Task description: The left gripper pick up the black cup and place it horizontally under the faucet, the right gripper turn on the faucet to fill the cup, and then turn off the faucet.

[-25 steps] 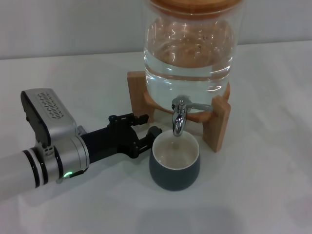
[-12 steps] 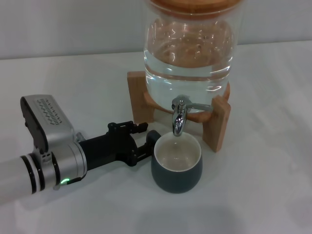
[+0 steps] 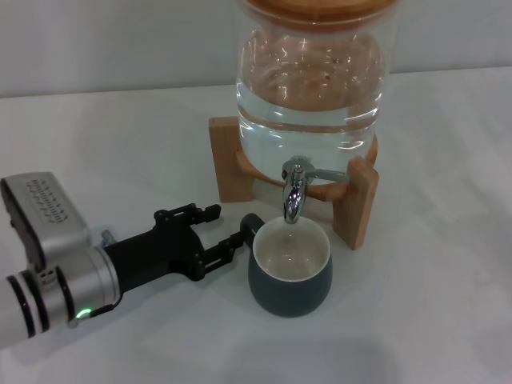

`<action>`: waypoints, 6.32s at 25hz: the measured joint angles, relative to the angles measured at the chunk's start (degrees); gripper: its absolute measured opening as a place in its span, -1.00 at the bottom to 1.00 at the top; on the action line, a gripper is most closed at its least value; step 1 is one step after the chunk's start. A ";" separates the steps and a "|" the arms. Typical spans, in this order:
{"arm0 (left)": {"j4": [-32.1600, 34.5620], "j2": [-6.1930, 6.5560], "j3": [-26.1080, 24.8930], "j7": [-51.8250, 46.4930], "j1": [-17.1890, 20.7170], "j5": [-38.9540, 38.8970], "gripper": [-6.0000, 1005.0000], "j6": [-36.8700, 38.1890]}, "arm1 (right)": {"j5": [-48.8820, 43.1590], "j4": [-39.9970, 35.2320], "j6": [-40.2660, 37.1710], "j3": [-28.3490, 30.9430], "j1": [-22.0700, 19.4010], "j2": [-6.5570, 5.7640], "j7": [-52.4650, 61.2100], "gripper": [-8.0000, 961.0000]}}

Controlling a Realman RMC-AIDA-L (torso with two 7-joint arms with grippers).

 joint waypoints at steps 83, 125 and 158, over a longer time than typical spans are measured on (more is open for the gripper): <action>12.37 0.79 -13.99 -1.46 24.87 -24.00 0.18 -14.75 | -28.41 -81.13 -25.03 -67.76 -6.95 0.09 78.07 0.60; 12.28 0.79 -14.34 -0.03 24.78 -24.32 0.18 -14.12 | -19.63 -83.63 -25.11 -65.59 -17.93 0.64 65.72 0.60; 12.74 1.05 -14.19 -0.03 24.90 -24.00 0.18 -14.67 | -23.16 -85.59 -47.80 -82.97 -21.41 0.50 69.29 0.60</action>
